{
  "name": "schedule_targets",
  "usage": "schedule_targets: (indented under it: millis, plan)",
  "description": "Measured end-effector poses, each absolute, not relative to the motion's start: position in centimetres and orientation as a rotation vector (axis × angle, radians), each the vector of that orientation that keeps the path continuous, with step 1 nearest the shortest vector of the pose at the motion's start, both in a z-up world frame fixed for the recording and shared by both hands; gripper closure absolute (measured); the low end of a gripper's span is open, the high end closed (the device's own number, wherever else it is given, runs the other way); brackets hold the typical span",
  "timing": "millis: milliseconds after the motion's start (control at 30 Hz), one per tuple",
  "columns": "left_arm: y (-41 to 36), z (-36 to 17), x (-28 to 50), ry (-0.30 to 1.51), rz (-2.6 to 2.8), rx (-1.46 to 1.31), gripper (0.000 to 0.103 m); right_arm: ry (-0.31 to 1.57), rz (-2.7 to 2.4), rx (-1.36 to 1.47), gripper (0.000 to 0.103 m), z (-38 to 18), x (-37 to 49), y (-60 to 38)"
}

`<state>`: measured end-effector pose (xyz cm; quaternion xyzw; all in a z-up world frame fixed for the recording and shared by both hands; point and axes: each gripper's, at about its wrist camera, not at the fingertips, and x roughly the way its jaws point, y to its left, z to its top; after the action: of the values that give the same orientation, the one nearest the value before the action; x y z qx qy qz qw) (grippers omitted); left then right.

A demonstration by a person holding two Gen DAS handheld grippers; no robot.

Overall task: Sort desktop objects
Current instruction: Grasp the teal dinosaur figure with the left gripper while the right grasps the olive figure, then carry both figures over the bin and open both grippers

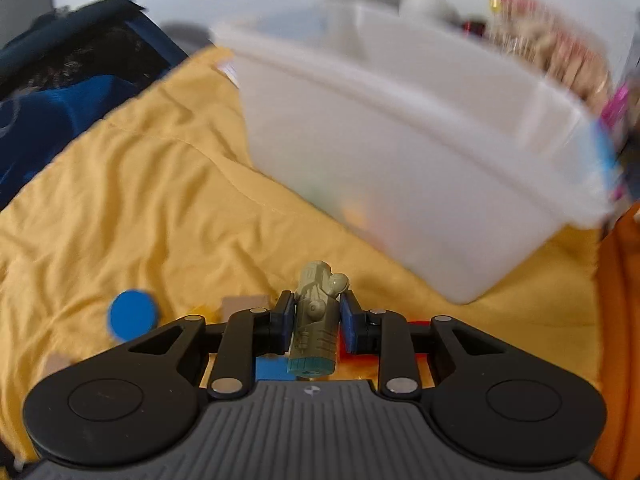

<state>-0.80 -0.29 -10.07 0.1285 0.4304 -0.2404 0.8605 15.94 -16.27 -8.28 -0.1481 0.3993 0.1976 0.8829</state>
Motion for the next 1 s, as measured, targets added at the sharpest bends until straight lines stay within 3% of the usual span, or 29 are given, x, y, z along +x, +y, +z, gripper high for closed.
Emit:
schedule_targets:
  millis: [167, 433, 767, 1000]
  plan:
    - [-0.5, -10.1, -0.6, 0.9, -0.52, 0.274, 0.075, 0.848, 0.483, -0.277, 0.076, -6.5, 10.3, -18.3]
    - [-0.6, -10.1, -0.6, 0.903, -0.54, 0.262, 0.076, 0.99, 0.475, -0.32, 0.074, -11.0, 3.7, -19.7]
    - [-0.6, -9.7, -0.3, 0.902, -0.551, 0.23, 0.076, 0.978, 0.442, -0.326, 0.075, -11.0, 3.3, -19.5]
    - [-0.8, -4.6, 1.0, 0.721, -0.555, 0.34, 0.076, 0.923, 0.426, -0.328, 0.075, -8.5, 3.6, -20.0]
